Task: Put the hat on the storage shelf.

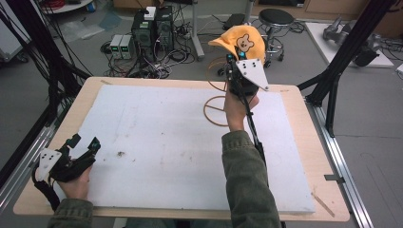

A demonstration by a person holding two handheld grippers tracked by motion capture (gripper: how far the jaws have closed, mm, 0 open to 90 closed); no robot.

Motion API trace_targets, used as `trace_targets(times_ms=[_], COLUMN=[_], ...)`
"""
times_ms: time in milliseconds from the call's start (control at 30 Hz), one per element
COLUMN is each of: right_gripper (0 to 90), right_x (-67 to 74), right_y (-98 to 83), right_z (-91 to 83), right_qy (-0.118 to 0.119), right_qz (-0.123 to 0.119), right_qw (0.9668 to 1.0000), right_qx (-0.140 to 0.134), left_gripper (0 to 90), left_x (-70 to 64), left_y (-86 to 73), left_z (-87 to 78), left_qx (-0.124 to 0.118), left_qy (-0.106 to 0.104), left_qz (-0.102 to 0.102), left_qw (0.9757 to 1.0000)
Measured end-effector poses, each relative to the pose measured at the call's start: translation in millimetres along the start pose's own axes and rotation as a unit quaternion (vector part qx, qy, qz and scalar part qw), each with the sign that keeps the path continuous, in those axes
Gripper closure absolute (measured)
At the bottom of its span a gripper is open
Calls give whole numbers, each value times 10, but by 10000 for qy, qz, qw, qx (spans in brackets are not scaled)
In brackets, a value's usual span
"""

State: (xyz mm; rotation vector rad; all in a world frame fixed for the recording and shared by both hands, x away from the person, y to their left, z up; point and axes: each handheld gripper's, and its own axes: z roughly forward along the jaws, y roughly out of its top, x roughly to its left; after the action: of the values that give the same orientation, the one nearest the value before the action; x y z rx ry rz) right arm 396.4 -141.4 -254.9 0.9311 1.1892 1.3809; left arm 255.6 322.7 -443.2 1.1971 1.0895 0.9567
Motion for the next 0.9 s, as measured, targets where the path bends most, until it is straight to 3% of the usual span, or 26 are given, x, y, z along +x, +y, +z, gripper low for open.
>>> trace_targets(times_ms=[133,600,900], right_gripper=[866,860,849], right_x=[39,203,153], right_y=[-53,-253,-518], right_z=[13,81,72], right_qy=[304,578,650], right_qz=[-56,-264,-28], right_qw=[9995,9963,9940], right_qx=[91,582,880], left_gripper=[284,285,285], left_x=[-5,4,-1], left_y=[-2,3,-2], left_z=[6,1,16], left_qx=[1,10,6], left_qy=[3,-8,-18], left_qz=[-4,0,-12], left_qw=[10000,10000,10000])
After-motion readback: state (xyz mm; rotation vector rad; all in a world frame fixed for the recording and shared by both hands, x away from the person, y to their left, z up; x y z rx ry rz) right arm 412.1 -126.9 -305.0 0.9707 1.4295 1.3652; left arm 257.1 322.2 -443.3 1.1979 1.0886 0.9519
